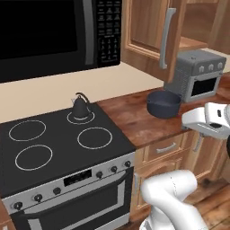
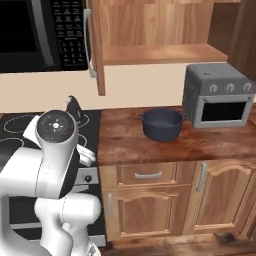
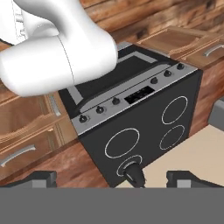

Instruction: Pick the kettle from the cabinet and place it on a stove burner. Then pick the pot from the counter and place it on another stove burner. Finally, turn both burners on.

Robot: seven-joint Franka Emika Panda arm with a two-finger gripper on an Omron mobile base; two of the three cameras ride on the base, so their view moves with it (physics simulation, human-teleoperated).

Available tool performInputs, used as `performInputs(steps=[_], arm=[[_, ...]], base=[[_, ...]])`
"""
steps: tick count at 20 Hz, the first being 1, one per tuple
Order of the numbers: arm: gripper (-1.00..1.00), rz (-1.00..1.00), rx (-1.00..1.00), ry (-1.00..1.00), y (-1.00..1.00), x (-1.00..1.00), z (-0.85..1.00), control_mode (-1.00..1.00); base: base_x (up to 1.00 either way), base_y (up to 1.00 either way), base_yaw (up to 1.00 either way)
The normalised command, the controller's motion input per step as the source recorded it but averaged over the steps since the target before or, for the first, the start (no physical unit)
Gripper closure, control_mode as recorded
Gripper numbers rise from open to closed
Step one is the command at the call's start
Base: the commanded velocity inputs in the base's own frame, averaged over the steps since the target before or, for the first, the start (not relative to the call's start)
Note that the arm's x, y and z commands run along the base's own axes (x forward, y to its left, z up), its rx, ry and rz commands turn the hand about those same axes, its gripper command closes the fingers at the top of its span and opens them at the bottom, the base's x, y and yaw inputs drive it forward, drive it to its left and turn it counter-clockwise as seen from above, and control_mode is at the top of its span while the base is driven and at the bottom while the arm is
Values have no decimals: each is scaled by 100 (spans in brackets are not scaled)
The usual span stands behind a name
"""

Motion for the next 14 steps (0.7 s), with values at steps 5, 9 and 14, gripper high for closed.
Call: performInputs(steps=[5,9,14], arm=[[-100,0,0,0,0,0,0,100],[-100,0,0,0,0,0,0,100],[-100,0,0,0,0,0,0,100]], base=[[-1,-57,0],[0,-57,0],[7,-55,0]])
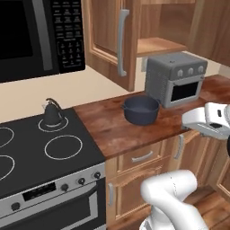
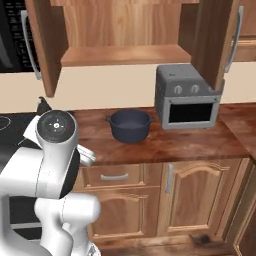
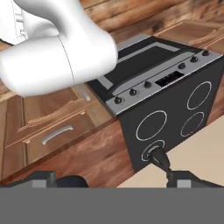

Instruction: Pick the kettle from the cabinet and place it on a stove burner. Then pick the pot from the counter and place it on another stove burner. Finally, turn both burners on.

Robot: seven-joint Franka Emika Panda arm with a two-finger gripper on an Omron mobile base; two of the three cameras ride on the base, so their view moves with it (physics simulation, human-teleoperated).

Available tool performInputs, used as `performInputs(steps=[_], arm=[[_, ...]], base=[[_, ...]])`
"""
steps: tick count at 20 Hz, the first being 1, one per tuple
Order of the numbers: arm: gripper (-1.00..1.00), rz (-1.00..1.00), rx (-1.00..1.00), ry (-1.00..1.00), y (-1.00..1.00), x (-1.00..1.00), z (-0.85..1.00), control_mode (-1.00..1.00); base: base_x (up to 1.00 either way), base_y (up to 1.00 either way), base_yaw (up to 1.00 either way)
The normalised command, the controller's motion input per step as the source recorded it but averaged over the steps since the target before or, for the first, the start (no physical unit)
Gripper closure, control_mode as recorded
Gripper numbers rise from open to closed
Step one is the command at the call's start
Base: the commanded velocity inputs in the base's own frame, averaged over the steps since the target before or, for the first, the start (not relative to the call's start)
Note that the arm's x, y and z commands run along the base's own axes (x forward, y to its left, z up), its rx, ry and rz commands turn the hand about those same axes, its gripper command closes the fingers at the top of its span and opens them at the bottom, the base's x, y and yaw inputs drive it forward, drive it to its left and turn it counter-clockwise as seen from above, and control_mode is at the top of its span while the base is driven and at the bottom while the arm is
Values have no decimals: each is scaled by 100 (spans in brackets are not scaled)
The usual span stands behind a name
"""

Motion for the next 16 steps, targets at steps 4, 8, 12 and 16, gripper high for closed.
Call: performInputs(steps=[4,8,12,16], arm=[[-100,0,0,0,0,0,0,100],[-100,0,0,0,0,0,0,100],[-100,0,0,0,0,0,0,100],[-100,0,0,0,0,0,0,100]], base=[[22,-46,-2],[29,-40,-4],[44,-20,-2],[60,-3,0]])
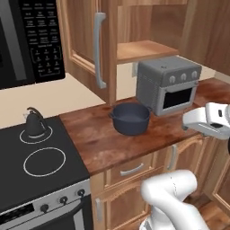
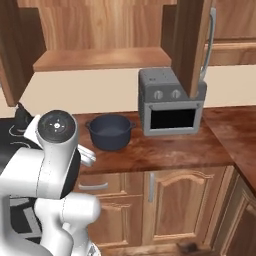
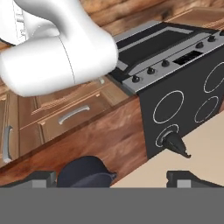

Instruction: Pick the kettle from the cabinet and place it on a stove burner. Then pick the pot from the counter and place it on another stove burner. Finally, turn both burners on.

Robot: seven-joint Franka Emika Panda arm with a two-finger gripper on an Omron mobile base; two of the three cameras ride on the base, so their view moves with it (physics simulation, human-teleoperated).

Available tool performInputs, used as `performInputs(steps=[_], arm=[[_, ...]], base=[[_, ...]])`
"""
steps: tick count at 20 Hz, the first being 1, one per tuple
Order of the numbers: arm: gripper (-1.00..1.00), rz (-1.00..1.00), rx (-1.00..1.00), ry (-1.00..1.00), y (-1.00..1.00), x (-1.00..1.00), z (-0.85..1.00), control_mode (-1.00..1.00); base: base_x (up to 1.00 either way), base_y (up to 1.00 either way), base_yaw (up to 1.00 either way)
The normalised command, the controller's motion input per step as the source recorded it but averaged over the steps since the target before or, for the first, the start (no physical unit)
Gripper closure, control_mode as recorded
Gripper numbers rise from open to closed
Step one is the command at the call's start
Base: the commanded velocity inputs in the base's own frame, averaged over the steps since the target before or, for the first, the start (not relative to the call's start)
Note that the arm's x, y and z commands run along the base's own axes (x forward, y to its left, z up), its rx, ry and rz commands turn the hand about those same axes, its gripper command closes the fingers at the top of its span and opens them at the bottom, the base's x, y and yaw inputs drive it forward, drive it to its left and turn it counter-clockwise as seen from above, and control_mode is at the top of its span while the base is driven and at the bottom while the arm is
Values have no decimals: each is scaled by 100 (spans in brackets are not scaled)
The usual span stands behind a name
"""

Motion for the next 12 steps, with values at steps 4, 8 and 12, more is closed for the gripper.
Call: performInputs(steps=[4,8,12], arm=[[-100,0,0,0,0,0,0,100],[-100,0,0,0,0,0,0,100],[-100,0,0,0,0,0,0,100]], base=[[66,-5,1],[51,-28,2],[47,-29,4]])
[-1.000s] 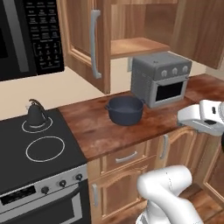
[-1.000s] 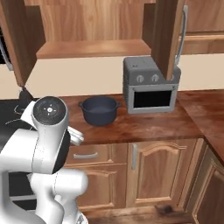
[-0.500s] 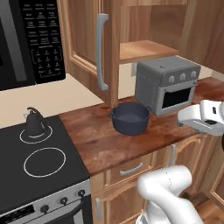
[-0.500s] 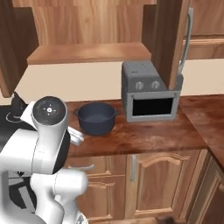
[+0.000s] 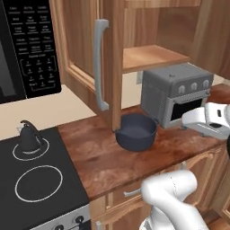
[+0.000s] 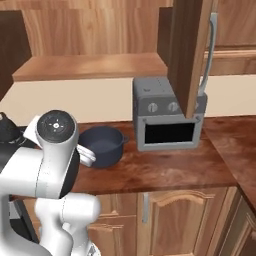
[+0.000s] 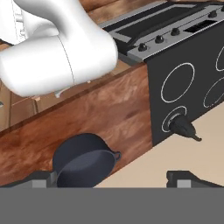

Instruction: Pick the kettle from the cabinet and place it on a stove burner. Then pick the pot from the counter and place it on another stove burner. Finally, turn both burners on.

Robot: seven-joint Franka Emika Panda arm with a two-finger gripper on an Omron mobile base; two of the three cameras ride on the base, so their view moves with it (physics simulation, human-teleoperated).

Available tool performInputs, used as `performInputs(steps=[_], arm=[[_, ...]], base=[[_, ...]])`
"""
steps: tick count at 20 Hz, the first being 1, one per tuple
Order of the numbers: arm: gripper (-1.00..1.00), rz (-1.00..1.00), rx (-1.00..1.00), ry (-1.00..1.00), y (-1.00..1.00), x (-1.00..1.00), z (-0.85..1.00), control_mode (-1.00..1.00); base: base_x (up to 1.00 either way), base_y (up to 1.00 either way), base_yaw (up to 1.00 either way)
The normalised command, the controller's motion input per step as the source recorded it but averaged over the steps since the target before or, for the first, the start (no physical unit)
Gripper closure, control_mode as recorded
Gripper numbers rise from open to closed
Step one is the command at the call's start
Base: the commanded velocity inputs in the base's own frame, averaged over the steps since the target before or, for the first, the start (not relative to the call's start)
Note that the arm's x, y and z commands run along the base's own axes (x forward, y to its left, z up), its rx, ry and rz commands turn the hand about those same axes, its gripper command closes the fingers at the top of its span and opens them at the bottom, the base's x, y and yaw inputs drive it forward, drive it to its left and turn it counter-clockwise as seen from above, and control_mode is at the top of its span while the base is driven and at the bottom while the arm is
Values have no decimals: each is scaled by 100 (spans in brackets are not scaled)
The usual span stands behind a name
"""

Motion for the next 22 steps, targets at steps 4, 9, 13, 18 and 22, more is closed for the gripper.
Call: performInputs(steps=[4,9,13,18,22], arm=[[-100,0,0,0,0,0,0,100],[-100,0,0,0,0,0,0,100],[-100,0,0,0,0,0,0,100],[-100,0,0,0,0,0,0,100],[-100,0,0,0,0,0,0,100]], base=[[48,-21,5],[56,-3,8],[51,-14,11],[52,-13,10],[60,-8,12]])
